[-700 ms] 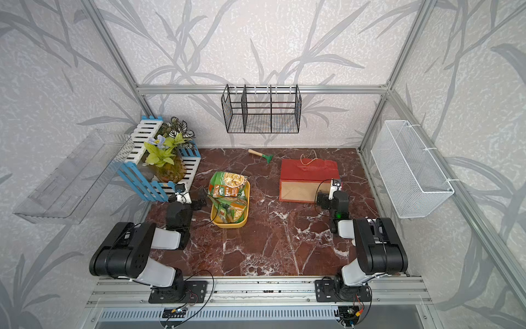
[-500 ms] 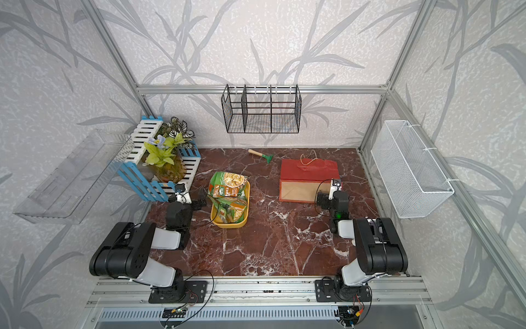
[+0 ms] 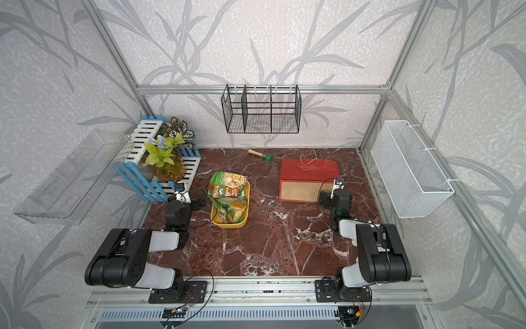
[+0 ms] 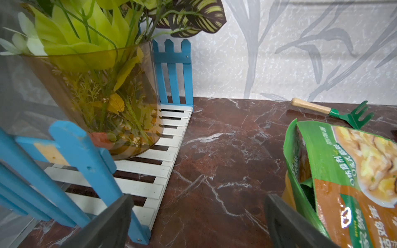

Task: Place the condiment packets inside the bag
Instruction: Pick up the paper bag from the center of the board.

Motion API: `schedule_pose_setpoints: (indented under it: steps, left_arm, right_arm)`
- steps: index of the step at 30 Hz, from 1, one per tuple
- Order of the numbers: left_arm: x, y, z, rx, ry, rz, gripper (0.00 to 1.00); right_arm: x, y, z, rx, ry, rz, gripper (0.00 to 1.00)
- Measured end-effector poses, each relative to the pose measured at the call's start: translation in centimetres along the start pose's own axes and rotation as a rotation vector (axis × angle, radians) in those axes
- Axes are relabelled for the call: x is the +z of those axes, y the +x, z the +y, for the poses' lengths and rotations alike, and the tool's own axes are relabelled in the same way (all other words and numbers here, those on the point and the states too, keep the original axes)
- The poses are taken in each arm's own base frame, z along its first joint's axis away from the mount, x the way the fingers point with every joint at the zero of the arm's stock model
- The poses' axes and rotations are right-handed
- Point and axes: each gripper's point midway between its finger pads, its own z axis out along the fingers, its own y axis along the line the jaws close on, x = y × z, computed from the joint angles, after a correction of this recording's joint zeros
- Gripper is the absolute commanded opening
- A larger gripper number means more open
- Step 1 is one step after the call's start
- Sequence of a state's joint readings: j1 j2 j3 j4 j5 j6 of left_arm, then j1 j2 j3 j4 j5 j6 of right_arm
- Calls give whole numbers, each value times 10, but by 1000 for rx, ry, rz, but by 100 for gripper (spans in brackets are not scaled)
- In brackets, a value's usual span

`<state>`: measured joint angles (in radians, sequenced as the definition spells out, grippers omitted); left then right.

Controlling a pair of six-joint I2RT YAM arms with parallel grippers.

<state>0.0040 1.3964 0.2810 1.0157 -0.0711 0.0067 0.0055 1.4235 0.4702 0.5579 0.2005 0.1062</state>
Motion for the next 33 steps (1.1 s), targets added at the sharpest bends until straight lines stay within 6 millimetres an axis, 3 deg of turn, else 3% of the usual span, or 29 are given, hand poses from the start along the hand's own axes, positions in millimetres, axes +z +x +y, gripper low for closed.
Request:
schedule_pose_setpoints:
  steps: [4,6,8,10,13,17,19,24,33]
  left_arm:
    - [4,-64,-3,12,58,-30,100]
    - [-3,-93,-5,21,93,-56,100]
    - [-13,-110,-8,38,129,-66,100]
    - [-21,-109,-14,57,178,-38,100]
    - [-26,-86,-26,68,250,60,100]
    - [-30,-52,-40,67,339,187,100]
    - [-31,-43,-44,63,371,222,100]
    - [-36,-34,-51,55,425,256,100]
    - [-51,-34,-56,46,492,271,100]
  right_arm:
    - [-27,-70,3,148,-27,-115,99]
    - [-42,-89,9,258,-83,-159,99]
    - [-52,-96,23,320,-185,-159,99]
    - [-53,-92,47,328,-291,-85,99]
    - [-57,-92,93,247,-378,11,99]
    - [-84,-97,165,74,-468,35,99]
    - [-87,-98,177,39,-459,48,99]
    - [-49,-97,163,-12,-261,128,99]
    - [46,-110,148,-72,18,250,99]
